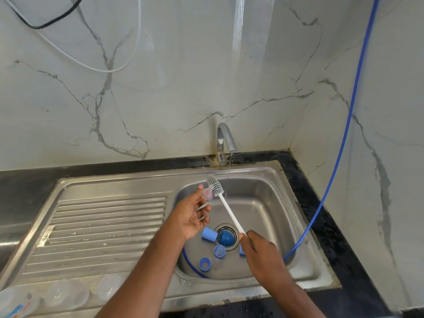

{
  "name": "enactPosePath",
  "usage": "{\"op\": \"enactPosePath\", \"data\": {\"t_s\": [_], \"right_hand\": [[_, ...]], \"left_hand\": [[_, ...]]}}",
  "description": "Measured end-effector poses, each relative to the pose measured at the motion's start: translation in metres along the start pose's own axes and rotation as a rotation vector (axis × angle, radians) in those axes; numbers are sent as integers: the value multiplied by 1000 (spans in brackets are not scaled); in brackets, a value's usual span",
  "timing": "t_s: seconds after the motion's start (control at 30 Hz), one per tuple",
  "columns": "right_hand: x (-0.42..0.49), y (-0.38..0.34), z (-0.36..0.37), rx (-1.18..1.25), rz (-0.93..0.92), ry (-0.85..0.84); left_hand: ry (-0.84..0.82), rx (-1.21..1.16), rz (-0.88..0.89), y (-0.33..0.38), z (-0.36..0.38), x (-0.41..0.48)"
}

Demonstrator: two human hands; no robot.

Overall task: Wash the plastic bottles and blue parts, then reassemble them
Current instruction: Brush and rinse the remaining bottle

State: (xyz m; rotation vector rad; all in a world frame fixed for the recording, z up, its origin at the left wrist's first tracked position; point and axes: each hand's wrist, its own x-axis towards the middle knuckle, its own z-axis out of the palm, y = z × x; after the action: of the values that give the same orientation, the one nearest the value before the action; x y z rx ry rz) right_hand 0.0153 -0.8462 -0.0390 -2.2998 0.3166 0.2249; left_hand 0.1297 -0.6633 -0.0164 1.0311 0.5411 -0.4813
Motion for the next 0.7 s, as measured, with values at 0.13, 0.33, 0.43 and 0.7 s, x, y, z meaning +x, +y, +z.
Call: {"op": "enactPosePath", "data": {"t_s": [0.13,0.33,0.43,0.7], "right_hand": [[0,5,3,20,-23,-28],[2,6,14,168,-14,-56],[11,5,12,156,7,-34],[11,9,-1,68,-32,6]], "left_hand": [[89,-92,74,1,1,8],[93,-54,200,-1,2,10],[27,1,208,-8,4,8],[-42,-143,237,11,-12,8]]}}
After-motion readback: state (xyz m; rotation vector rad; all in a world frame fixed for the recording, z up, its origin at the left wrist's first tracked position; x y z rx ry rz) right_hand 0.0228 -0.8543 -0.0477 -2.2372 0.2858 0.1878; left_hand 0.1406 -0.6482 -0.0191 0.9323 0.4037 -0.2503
